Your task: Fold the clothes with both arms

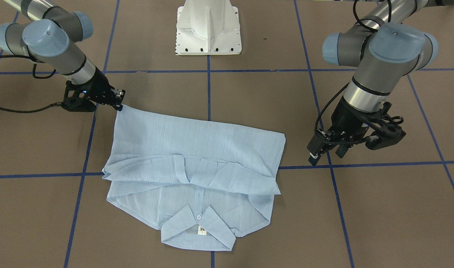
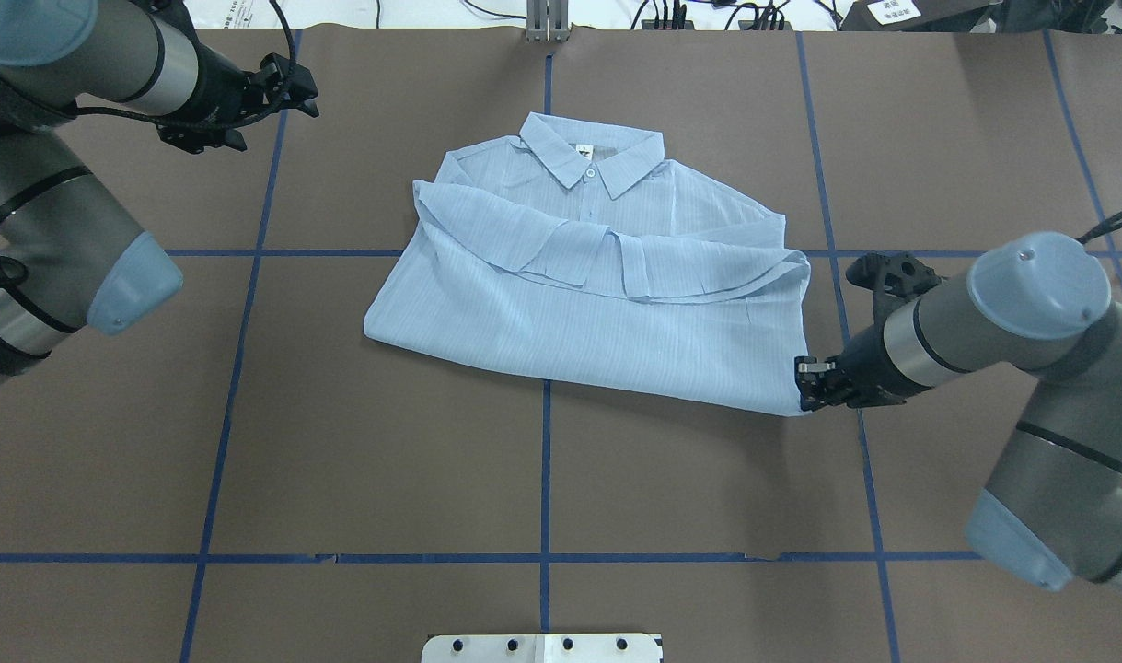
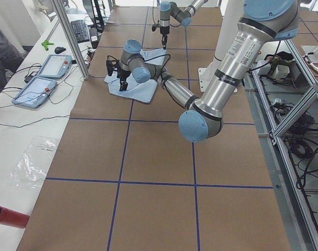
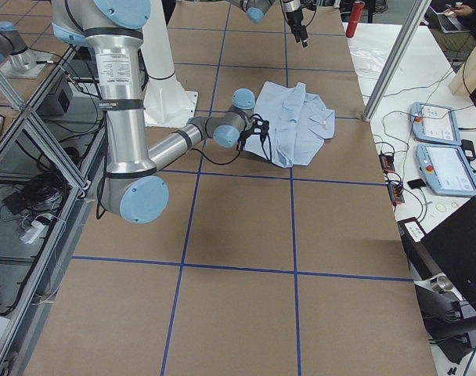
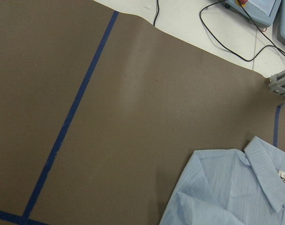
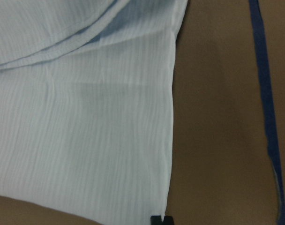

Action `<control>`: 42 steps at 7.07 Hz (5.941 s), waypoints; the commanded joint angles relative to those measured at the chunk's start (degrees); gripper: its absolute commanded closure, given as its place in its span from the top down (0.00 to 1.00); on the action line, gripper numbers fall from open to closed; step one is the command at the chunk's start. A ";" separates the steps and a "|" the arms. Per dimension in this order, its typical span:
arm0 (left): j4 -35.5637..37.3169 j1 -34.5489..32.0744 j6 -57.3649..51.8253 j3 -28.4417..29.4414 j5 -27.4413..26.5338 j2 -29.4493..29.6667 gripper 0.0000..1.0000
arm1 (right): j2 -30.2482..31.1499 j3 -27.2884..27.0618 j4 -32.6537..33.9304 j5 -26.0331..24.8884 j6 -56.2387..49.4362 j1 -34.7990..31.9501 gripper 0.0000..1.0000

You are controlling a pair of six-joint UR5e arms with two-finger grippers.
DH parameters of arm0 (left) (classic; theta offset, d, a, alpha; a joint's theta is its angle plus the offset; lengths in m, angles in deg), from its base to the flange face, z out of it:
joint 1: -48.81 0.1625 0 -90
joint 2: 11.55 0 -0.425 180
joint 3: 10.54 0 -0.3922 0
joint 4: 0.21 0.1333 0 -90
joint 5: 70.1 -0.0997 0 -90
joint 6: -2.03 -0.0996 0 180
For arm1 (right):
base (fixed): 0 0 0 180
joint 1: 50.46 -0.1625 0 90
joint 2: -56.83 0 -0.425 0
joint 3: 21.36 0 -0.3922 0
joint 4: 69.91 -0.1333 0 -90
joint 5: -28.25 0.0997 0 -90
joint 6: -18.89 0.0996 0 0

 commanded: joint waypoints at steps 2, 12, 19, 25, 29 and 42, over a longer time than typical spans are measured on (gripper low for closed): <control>0.05 0.22 0.00 -2.54 -0.81 -1.31 0.99 | 12.28 -12.78 -0.20 0.00 1.57 14.54 0.00; 5.82 20.39 12.11 -6.15 -7.26 1.39 0.97 | -5.52 -11.50 -0.37 -0.96 10.90 1.71 1.00; 6.46 27.82 17.49 2.47 -11.97 4.58 0.85 | -7.92 -9.20 -0.37 -4.39 10.81 -0.42 1.00; 6.55 28.79 17.40 2.91 -11.88 4.58 0.51 | -7.92 -9.38 -0.28 -4.30 10.81 -0.60 1.00; 6.64 28.97 17.40 1.95 -11.36 4.49 0.00 | -7.74 -9.29 -0.28 -4.30 10.81 -0.77 1.00; -29.13 12.09 -0.53 47.65 -27.09 25.67 0.34 | -7.83 -6.57 -0.11 -6.59 10.81 -1.83 1.00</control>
